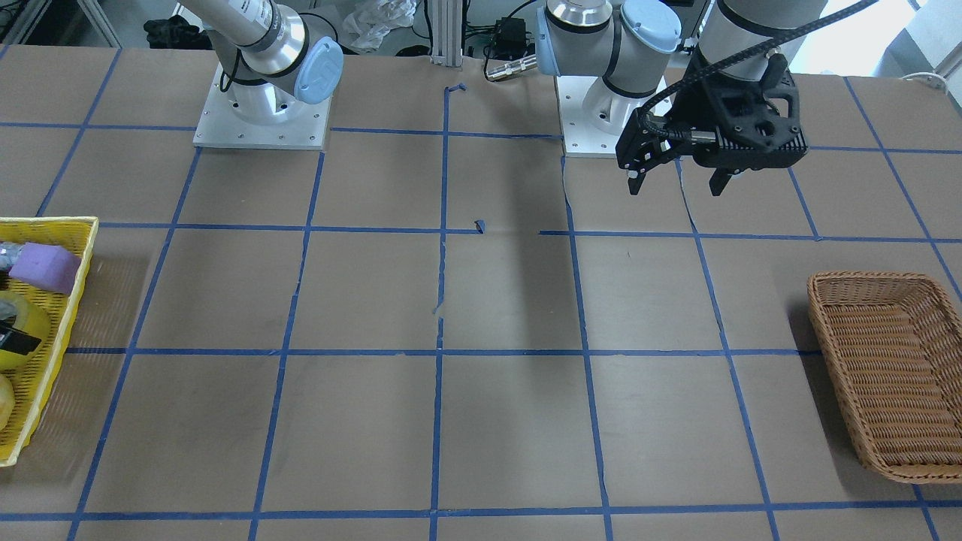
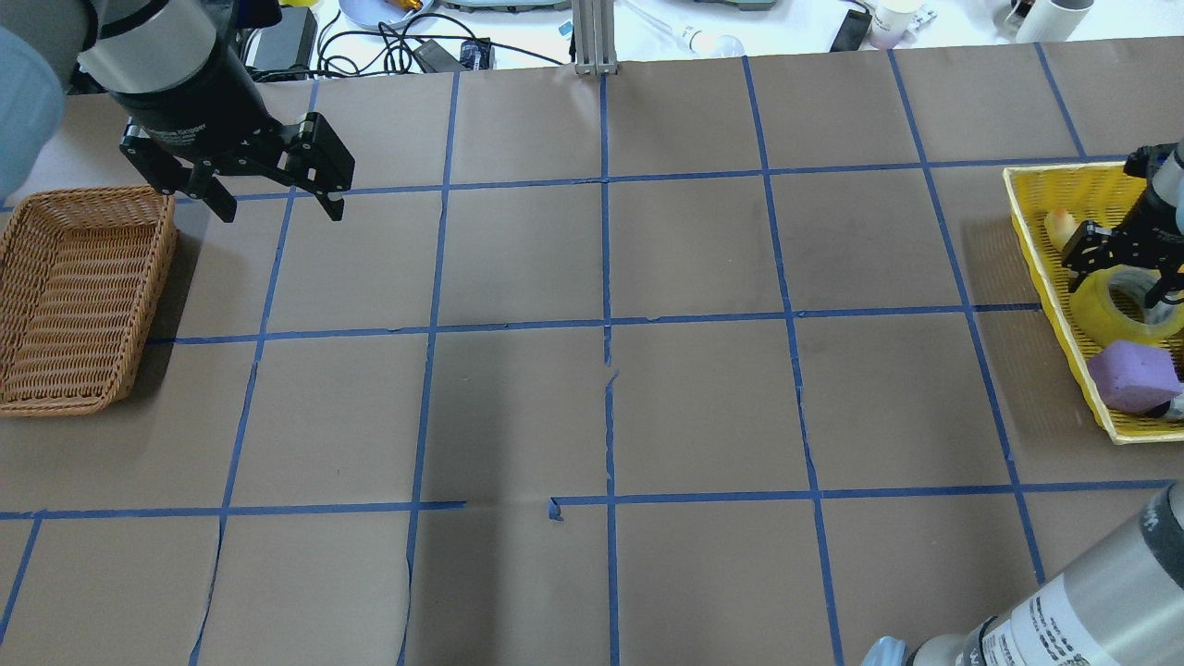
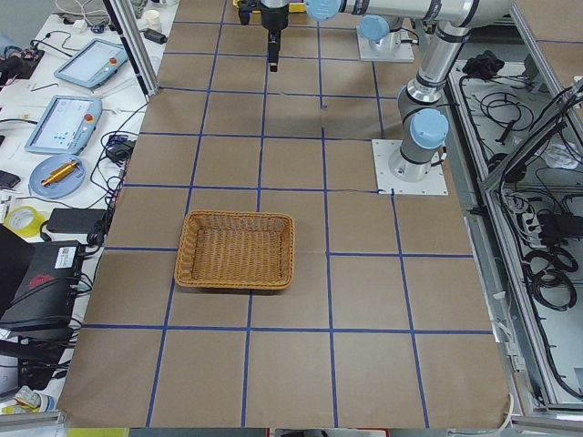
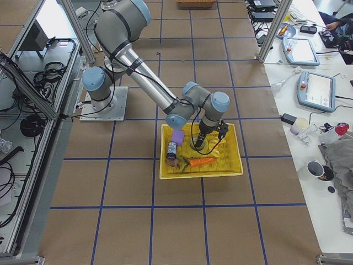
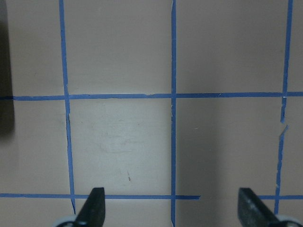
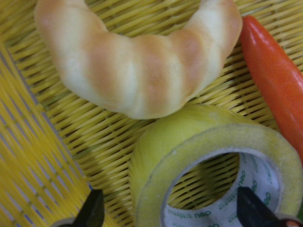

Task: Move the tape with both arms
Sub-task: 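Reach the right gripper down into the yellow basket over the tape roll, then close the right gripper on the yellow tape roll and lift it, then carry the tape roll to the table center and release it, then raise the right gripper away while the left gripper moves toward the tape, then lower the left gripper onto the tape roll and grasp it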

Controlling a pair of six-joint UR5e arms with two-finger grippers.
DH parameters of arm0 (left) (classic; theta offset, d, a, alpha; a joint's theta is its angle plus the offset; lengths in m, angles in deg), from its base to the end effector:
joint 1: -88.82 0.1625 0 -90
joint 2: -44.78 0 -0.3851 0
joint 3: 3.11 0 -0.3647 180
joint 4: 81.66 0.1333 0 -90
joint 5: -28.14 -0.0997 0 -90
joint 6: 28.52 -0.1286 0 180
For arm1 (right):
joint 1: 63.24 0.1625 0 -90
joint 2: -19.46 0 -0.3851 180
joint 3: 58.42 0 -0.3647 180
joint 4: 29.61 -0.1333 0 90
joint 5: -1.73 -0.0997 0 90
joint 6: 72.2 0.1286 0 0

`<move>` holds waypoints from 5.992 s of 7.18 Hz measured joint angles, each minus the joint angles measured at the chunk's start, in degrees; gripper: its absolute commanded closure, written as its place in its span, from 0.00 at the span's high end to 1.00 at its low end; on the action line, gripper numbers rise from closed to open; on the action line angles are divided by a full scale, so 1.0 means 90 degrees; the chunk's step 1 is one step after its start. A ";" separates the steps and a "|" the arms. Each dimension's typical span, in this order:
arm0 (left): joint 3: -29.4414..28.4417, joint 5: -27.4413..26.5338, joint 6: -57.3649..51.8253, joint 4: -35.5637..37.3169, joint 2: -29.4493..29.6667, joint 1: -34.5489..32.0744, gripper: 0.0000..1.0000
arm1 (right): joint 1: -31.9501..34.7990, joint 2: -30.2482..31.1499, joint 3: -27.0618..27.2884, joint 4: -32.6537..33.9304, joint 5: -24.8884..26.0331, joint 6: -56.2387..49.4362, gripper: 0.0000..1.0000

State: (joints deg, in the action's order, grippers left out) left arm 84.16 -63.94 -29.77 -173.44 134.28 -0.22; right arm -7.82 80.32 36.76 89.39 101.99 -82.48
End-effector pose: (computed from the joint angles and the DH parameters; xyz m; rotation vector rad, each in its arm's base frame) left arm -0.1208 -0.4658 0.4422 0.0071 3.1046 -0.0382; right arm -0.2362 -0.5371 0.1580 -0.6197 -2.9381 -0.2318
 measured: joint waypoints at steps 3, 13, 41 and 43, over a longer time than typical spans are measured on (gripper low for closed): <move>0.0001 -0.0009 -0.0007 -0.0007 -0.0003 -0.0006 1.00 | 0.0004 0.0054 -0.0016 0.0066 -0.0005 -0.0027 0.00; -0.0003 -0.0027 -0.0052 -0.0002 0.0001 0.0000 1.00 | 0.4224 0.0995 -0.1169 -0.1321 -0.0507 0.2284 0.00; 0.0199 0.0823 0.1721 0.4190 0.3498 -0.1621 1.00 | 0.4136 0.2654 -0.1416 -0.4001 -0.0881 0.0791 1.00; 0.0294 0.0853 0.1978 0.4776 0.3762 -0.1682 0.66 | 0.4041 0.2680 -0.1420 -0.3961 -0.0898 0.0795 1.00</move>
State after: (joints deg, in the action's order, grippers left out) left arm 86.80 -56.27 -11.97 -130.45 168.14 -15.36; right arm 28.55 104.44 23.98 53.74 93.91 -75.32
